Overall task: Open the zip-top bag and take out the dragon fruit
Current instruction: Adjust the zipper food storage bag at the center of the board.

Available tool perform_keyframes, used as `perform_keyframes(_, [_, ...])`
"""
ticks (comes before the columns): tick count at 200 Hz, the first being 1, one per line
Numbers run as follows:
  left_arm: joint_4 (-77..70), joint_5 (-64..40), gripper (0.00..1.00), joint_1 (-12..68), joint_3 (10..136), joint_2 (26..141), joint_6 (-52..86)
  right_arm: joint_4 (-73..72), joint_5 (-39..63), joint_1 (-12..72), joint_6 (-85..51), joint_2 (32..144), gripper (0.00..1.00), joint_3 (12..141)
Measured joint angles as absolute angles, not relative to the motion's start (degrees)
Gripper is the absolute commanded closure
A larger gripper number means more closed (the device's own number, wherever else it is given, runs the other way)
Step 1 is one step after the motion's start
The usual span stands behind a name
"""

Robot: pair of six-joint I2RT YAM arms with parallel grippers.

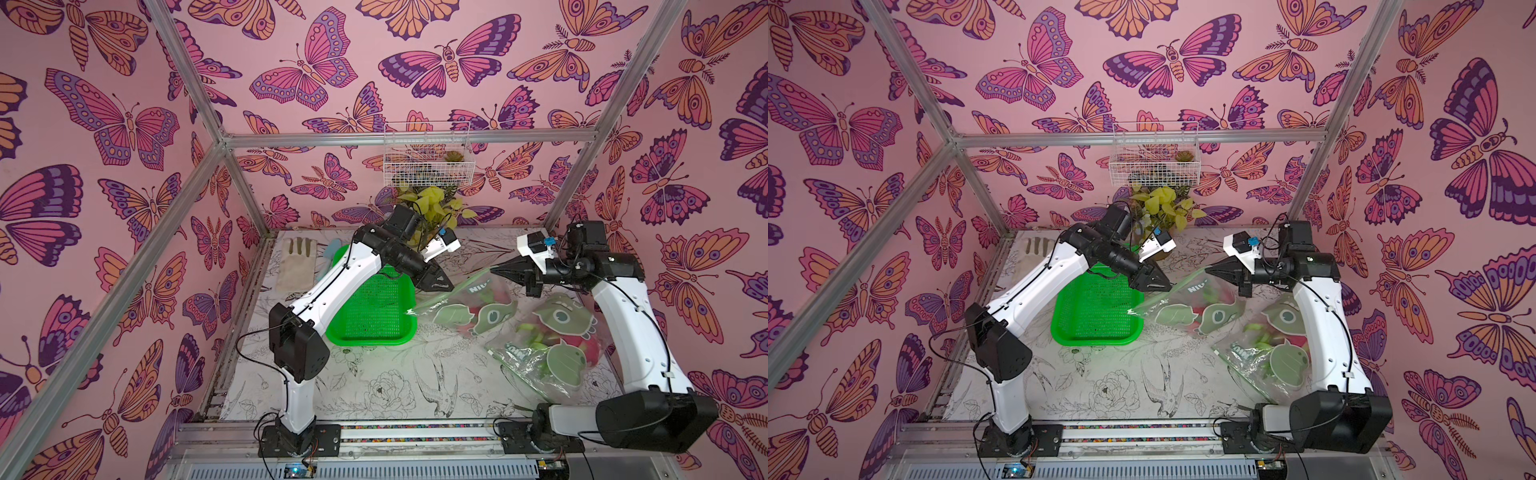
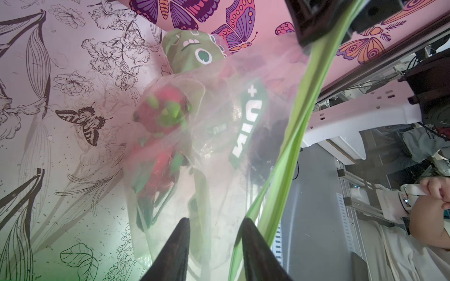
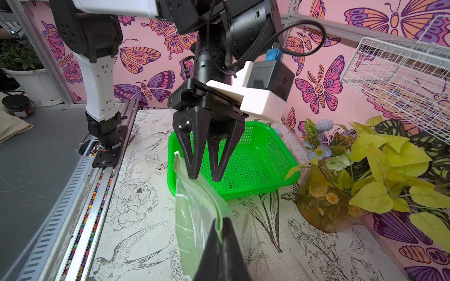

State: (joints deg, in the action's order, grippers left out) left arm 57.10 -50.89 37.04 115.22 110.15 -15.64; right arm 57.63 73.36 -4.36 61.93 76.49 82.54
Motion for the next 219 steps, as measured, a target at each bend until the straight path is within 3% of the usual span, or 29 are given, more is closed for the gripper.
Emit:
perform_keyframes(59, [57.21, -53.1, 0.63, 37.04, 113.65, 108.2, -15.64, 57.25, 73.36, -4.36, 61.76, 76.49, 1.0, 82.54])
perform_keyframes(153, [57.01, -51.68, 0.87, 38.35, 113.67, 108.38, -15.4, 56.77, 73.36, -4.36, 61.73, 76.47, 1.0, 82.52])
perform_keyframes(176, [56.93, -51.66, 1.0, 38.44, 113.67, 108.53, -15.4, 56.58, 73.36, -4.36, 61.69, 76.38, 1.0, 82.19])
perform_keyframes(196, [56.8, -51.88, 1.0, 38.39, 113.67, 108.53, -14.92, 55.83, 73.34, -4.36, 61.06, 76.27, 1.0, 81.97])
perform_keyframes(202, [56.62, -51.86, 1.0, 38.39, 113.67, 108.53, -14.66, 55.05, 73.36, -4.36, 60.31, 76.2, 0.94, 81.78])
perform_keyframes(213, [55.92, -51.72, 1.0, 38.39, 113.6, 108.53, -13.8, 52.75, 73.36, -4.36, 57.3, 75.96, 0.73, 81.06])
perform_keyframes(219, [55.29, -51.53, 1.0, 38.41, 113.51, 108.53, -13.21, 50.46, 73.36, -4.36, 54.68, 75.7, 0.71, 80.29])
